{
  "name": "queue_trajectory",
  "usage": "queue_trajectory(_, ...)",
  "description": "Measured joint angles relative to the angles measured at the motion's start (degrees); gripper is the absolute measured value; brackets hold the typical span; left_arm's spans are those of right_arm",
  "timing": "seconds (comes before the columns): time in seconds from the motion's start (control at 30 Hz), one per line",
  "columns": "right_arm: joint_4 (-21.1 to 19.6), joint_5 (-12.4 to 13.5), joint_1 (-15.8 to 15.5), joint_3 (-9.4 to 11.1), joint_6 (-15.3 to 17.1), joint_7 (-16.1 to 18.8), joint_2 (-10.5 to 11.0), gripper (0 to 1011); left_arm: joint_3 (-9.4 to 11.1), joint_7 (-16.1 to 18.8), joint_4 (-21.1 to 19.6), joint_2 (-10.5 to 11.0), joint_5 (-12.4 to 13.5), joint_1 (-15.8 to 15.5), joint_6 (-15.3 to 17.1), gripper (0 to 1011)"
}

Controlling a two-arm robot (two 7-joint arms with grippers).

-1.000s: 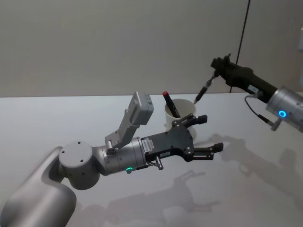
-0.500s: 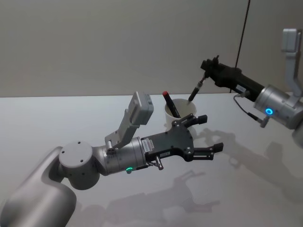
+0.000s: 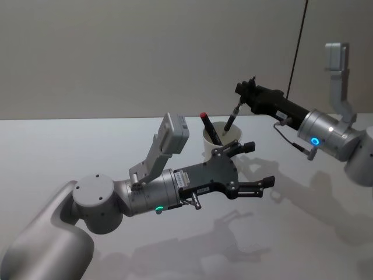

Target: Place the pen into the pen holder.

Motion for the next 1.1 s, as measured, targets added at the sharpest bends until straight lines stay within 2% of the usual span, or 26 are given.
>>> queue_trajectory(0.63,4.42,-1.56,1.58,-2.19,-2.63,-1.19,-1.25,144,0.0,0.0,0.0,0.0,0.0,0.0,0.0,1003)
queue_trajectory(0.87,5.49,-1.81,1.97,-2.64,-3.27,-1.56,-1.55,319,0.0,0.0,0.0,0.0,0.0,0.0,0.0,1003)
queue_trajectory(0.97,5.87,-1.82,2.13,-2.76,-3.45,-1.7,-1.65,437,0.0,0.0,0.0,0.0,0.0,0.0,0.0,1003)
queue_trajectory(1.07,6.11,-1.8,2.24,-2.79,-3.53,-1.81,-1.71,497,0.0,0.0,0.0,0.0,0.0,0.0,0.0,1003)
queue_trajectory(1.1,6.31,-1.76,2.34,-2.8,-3.61,-1.87,-1.74,557,0.0,0.0,0.0,0.0,0.0,0.0,0.0,1003)
